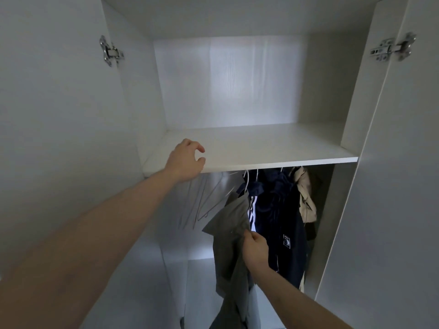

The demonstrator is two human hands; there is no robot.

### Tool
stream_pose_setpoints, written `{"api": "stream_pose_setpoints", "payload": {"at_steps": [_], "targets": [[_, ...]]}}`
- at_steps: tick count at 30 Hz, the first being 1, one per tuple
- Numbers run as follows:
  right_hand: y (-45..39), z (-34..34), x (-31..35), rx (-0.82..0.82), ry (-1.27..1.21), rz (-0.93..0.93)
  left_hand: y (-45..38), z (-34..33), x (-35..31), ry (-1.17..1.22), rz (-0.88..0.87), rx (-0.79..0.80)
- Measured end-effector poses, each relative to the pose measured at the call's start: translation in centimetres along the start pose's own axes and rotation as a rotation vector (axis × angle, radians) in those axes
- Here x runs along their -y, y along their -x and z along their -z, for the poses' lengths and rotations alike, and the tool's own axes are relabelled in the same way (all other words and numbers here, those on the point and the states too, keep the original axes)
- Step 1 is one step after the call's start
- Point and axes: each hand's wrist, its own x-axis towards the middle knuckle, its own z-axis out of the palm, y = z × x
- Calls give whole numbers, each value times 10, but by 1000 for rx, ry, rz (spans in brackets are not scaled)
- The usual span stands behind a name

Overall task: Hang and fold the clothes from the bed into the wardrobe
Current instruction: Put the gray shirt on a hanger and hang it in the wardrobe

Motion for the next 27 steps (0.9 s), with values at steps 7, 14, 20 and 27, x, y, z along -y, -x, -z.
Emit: {"api": "stream_pose_setpoints", "payload": {"at_steps": [7, 14, 20, 27], "targets": [[-63, -1, -5, -47, 78, -13, -40, -22, 27, -7, 162, 122], [-107, 0, -5, -133, 126, -66, -70, -47, 45, -24, 271, 202], [-136, -14, -9, -125, 173, 18, -91, -70, 52, -37, 339, 274], [-187, -32, 14, -129, 145, 48, -106, -81, 57, -55, 361, 221]]}}
